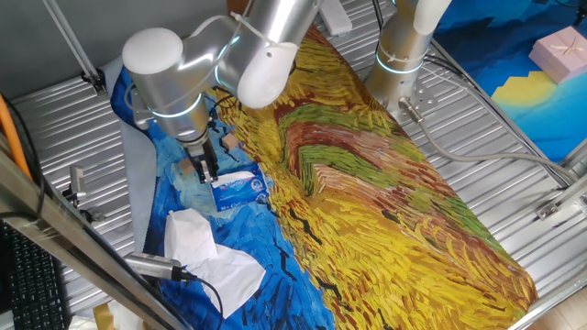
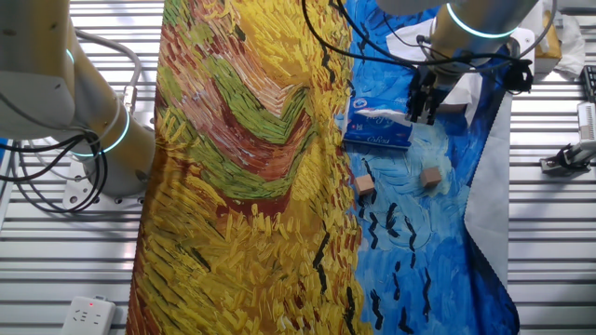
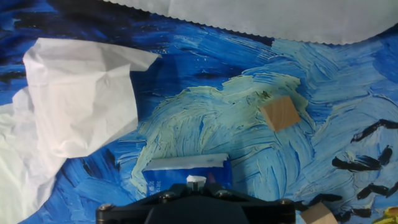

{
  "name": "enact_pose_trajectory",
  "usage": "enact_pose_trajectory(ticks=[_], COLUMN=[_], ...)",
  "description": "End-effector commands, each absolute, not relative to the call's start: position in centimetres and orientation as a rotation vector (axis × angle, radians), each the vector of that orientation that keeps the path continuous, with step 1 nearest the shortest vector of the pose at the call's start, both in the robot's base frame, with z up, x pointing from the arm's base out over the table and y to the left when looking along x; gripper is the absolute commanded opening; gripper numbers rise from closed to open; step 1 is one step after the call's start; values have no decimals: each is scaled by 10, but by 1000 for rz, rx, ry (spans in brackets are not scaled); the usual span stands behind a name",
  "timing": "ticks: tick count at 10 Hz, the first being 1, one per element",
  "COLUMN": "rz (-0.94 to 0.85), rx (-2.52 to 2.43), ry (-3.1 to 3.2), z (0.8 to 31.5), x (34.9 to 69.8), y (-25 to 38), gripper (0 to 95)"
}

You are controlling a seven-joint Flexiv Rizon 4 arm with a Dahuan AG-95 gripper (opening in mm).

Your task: Pull out a napkin

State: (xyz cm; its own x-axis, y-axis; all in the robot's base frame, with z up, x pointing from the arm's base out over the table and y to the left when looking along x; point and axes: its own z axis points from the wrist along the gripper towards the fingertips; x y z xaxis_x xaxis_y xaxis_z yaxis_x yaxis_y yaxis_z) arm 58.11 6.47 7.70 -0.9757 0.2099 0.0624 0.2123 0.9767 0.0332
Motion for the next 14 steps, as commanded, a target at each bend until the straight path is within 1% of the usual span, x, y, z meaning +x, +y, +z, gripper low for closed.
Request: enact_pose_trajectory(ticks=[1, 3, 4, 5, 7, 10, 14], rz=[-60, -19, -21, -21, -22, -28, -33], rx=[-323, -301, -301, -305, -310, -298, -282], ry=[-3064, -3072, -3069, -3066, -3065, -3060, -3055], z=[77, 81, 94, 100, 106, 128, 146], x=[580, 581, 582, 582, 582, 581, 580], y=[65, 64, 63, 63, 62, 60, 56], gripper=[0, 0, 0, 0, 0, 0, 0])
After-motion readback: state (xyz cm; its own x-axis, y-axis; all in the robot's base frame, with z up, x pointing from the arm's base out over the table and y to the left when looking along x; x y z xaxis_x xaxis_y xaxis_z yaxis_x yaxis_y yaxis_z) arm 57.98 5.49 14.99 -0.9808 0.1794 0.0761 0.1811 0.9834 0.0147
